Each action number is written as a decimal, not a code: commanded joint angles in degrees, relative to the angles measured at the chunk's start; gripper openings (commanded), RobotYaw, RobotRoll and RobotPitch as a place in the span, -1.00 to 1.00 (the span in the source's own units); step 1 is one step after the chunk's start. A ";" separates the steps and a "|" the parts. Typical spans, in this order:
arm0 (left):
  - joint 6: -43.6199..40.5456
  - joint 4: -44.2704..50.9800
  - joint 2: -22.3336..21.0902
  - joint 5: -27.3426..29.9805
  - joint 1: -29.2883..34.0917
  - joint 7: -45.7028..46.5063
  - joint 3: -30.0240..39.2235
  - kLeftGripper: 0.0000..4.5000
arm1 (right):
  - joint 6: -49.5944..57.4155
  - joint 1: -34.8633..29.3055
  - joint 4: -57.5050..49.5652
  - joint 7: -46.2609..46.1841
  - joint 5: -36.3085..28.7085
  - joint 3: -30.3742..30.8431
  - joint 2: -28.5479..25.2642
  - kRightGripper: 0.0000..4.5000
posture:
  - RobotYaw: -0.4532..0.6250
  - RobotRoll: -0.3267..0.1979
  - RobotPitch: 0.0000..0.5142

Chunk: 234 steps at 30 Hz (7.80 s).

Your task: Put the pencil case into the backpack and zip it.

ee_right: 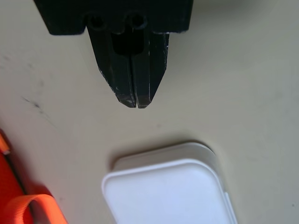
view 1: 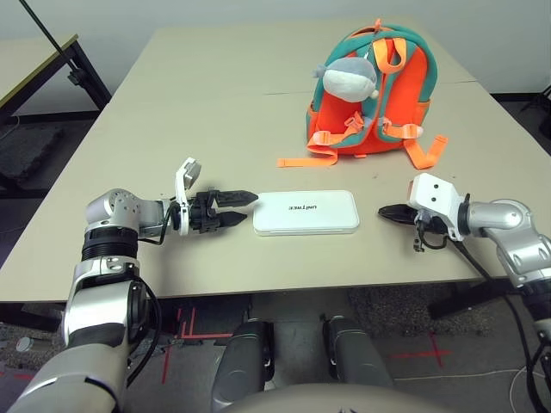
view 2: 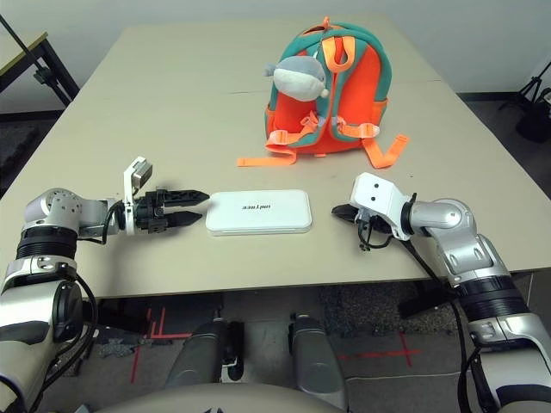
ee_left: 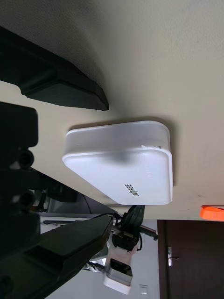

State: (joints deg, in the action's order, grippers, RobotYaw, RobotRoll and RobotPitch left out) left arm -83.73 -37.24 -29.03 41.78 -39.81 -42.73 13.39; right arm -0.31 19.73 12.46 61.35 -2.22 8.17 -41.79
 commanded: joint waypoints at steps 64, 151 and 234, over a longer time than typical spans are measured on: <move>-5.14 10.97 4.35 -2.97 7.16 3.84 -3.66 0.09 | 4.13 10.41 1.16 -0.19 3.31 6.62 11.57 -1.00 | -0.42 0.25 -0.52; 54.54 2.81 -1.70 -0.38 -13.01 4.00 17.52 -0.43 | 24.52 28.47 15.55 -36.69 -12.59 -17.06 21.67 1.00 | -0.41 0.25 -0.54; 56.02 3.42 -0.11 -4.41 -22.24 -17.03 2.52 -0.43 | 42.46 1.00 -25.80 -37.08 -21.70 -13.65 14.28 -0.89 | -0.49 0.25 -0.55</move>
State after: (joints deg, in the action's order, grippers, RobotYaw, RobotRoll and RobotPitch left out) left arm -28.37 -32.69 -28.43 37.74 -60.32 -57.23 16.57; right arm 41.15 21.56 -15.40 23.61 -24.81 -7.20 -27.16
